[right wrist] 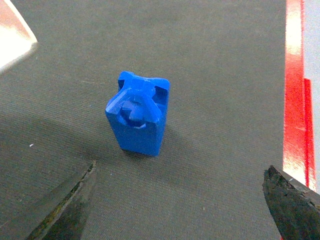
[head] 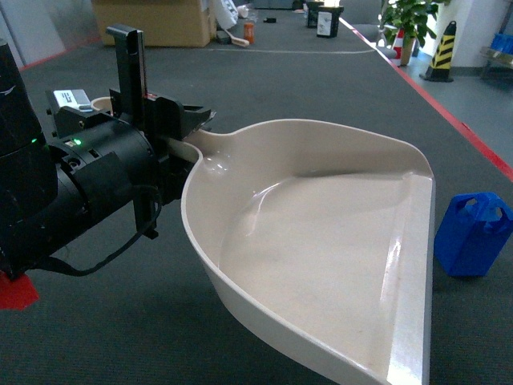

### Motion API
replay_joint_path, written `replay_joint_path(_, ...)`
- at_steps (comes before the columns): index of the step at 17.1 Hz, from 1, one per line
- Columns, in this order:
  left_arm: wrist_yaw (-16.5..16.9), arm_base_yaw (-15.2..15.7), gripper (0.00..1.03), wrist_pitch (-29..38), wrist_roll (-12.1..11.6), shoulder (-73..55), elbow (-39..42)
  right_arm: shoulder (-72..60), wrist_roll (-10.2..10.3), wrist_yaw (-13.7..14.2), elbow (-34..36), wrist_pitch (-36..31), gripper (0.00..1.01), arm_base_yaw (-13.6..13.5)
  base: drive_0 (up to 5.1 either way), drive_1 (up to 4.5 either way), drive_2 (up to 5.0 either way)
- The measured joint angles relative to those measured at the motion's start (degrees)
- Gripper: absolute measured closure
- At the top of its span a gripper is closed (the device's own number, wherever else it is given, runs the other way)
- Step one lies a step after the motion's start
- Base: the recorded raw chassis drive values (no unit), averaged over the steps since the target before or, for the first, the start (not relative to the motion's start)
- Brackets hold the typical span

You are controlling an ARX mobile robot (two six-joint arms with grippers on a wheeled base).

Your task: Place part in tray to right shelf

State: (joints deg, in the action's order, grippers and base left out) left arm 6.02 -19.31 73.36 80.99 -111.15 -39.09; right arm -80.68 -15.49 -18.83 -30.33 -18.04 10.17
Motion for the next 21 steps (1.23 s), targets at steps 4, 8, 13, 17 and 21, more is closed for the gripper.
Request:
replay_joint_path(4, -0.02, 0.02, 0.89, 0.00, -0.02, 0.00, 0.00, -14.56, -2.47, -2.75, -10.75, 3.19, 0.03, -3.89, 0.0, 0.00, 0.0)
replay_joint_path(8, -0.02, 0.00, 0.89, 0.00, -0.02, 0.00, 0.00, -26.10, -2.64, -1.95, -20.90, 3.13, 0.03, -7.28, 0.0, 0.00, 0.0)
replay_joint_path(13, -0.02, 0.00, 0.90, 0.00, 0.00, 0.00, 0.00, -28.48, -2.21, 0.28, -21.66, 0.55, 0.42, -8.57, 0.0, 0.00, 0.0)
replay_joint_path(17, -0.04, 0.02, 0.90, 0.00, -0.02, 0.00, 0.00, -16.74, -0.22, 2.43, -15.67, 3.13, 0.54, -6.29, 0.0, 0.00, 0.0)
replay_joint_path(21, -0.02, 0.00, 0.90, -0.02, 0.00, 0.00, 0.00, -0.22, 4.31, -1.46, -13.31, 1.84, 0.54, -7.48, 0.0, 0.00, 0.0)
